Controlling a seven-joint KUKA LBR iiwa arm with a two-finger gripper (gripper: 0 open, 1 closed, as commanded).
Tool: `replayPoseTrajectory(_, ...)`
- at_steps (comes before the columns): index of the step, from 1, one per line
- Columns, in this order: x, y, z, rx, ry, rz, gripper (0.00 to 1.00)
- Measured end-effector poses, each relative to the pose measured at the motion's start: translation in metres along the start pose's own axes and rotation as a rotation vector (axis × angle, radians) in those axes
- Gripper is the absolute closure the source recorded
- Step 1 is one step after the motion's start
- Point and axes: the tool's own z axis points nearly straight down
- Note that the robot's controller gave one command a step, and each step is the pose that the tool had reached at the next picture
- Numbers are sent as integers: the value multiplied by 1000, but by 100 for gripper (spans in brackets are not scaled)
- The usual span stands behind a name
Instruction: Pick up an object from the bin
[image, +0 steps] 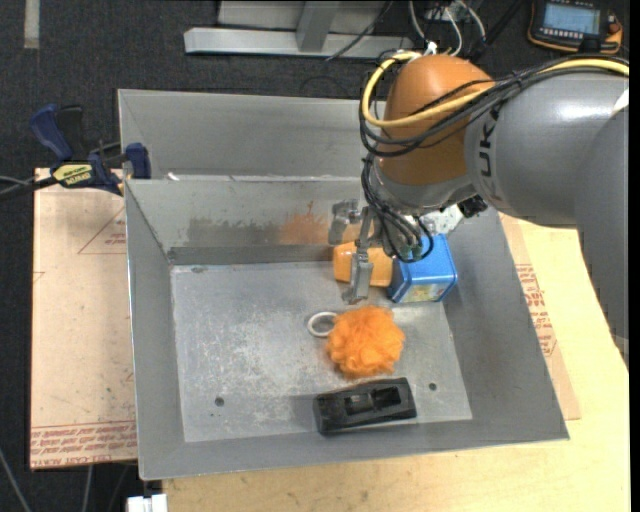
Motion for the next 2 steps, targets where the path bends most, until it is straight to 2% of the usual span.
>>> replayPoseTrajectory(1, -1, 0, -5, 0, -6, 0, 0)
replayPoseTrajectory(2, 43, -42, 2, -1, -4, -20, 0)
